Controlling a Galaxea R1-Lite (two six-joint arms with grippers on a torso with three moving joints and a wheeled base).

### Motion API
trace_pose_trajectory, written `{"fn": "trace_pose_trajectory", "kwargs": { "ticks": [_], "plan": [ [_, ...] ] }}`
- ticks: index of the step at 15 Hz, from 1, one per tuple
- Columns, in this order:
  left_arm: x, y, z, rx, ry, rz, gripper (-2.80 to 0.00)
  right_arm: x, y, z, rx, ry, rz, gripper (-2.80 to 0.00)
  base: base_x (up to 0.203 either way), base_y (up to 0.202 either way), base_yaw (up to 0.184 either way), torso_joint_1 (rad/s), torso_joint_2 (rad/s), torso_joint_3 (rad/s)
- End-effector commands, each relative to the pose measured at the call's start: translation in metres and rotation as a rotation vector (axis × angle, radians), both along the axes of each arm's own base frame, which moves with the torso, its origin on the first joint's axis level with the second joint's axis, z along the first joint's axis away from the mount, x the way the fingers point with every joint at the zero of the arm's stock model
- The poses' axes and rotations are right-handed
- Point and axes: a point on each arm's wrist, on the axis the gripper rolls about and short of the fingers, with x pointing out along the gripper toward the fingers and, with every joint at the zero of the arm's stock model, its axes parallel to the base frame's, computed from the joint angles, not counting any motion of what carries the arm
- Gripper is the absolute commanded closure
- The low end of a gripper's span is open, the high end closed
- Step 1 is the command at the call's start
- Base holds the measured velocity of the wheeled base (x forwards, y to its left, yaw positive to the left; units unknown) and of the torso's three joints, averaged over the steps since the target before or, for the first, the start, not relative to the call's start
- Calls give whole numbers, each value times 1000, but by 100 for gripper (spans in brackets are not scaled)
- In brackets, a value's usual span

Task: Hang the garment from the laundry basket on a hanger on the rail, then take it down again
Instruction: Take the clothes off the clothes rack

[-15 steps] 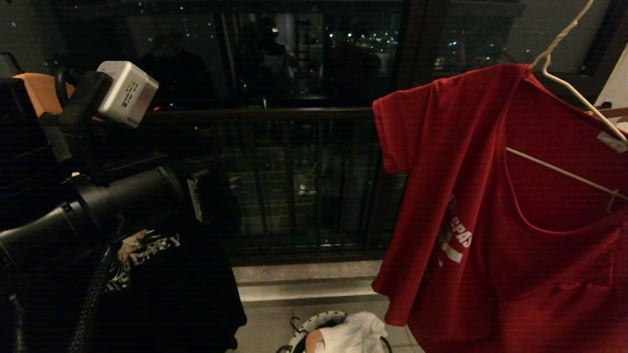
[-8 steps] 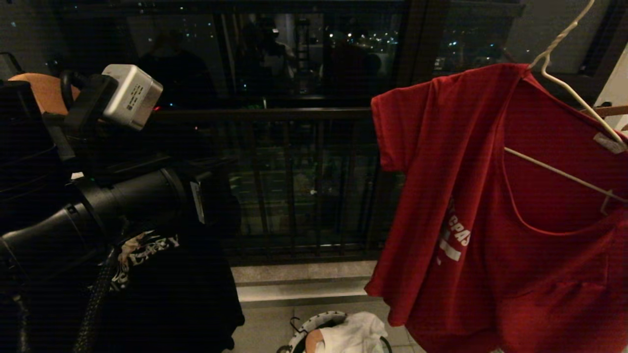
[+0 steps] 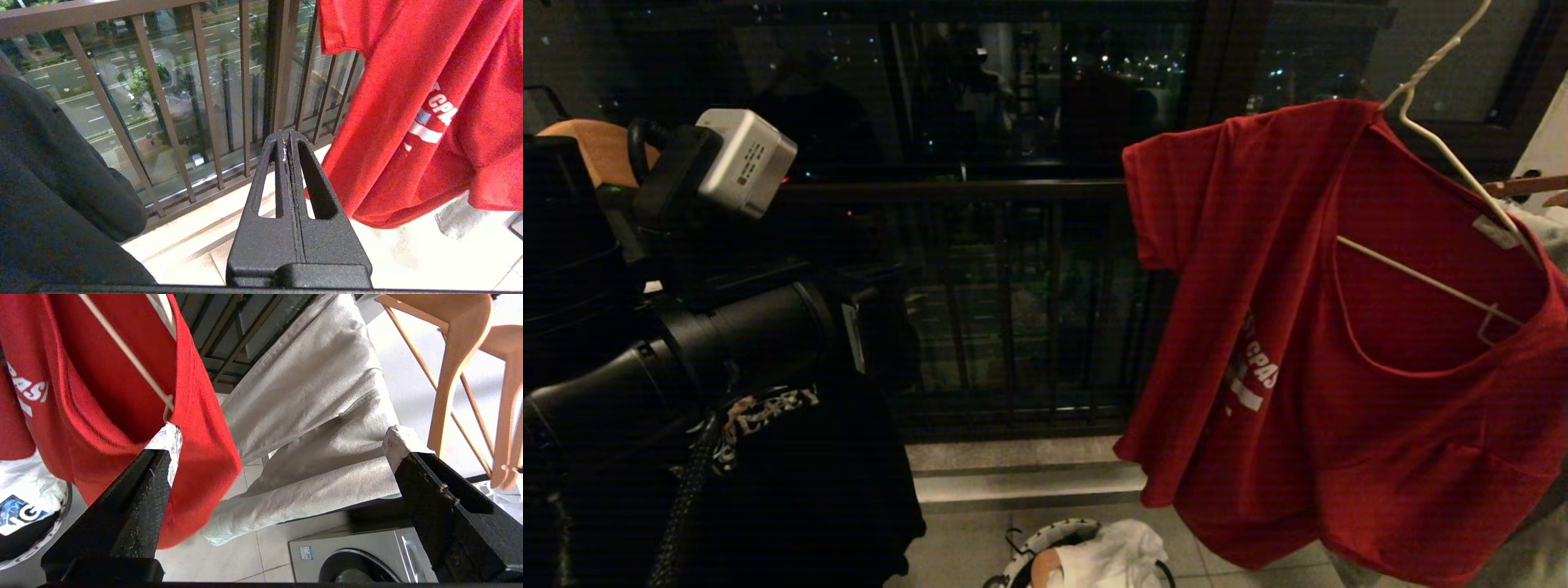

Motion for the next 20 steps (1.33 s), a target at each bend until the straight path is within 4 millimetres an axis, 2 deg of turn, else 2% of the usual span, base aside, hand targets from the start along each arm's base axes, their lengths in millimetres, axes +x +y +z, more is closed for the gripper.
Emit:
{"fn": "trace_pose_trajectory", "kwargs": {
  "ticks": [1,4,7,11,20],
  "plan": [
    [0,0,0,-2,-3,-1,0,0,0,0,-5,2,-3,-280,0,0,0,0,0,0],
    [-1,-1,-1,2,0,-5,0,5,6,-5,-3,28,37,-280,0,0,0,0,0,0],
    [-2,0,0,-1,-3,-5,0,22,17,-14,-5,49,27,-280,0,0,0,0,0,0],
    [-3,0,2,-5,-10,-4,0,34,23,-24,-19,37,-3,-280,0,0,0,0,0,0],
    [-5,2,3,-10,-17,-4,0,23,8,-17,-33,0,-90,-280,0,0,0,0,0,0]
  ]
}}
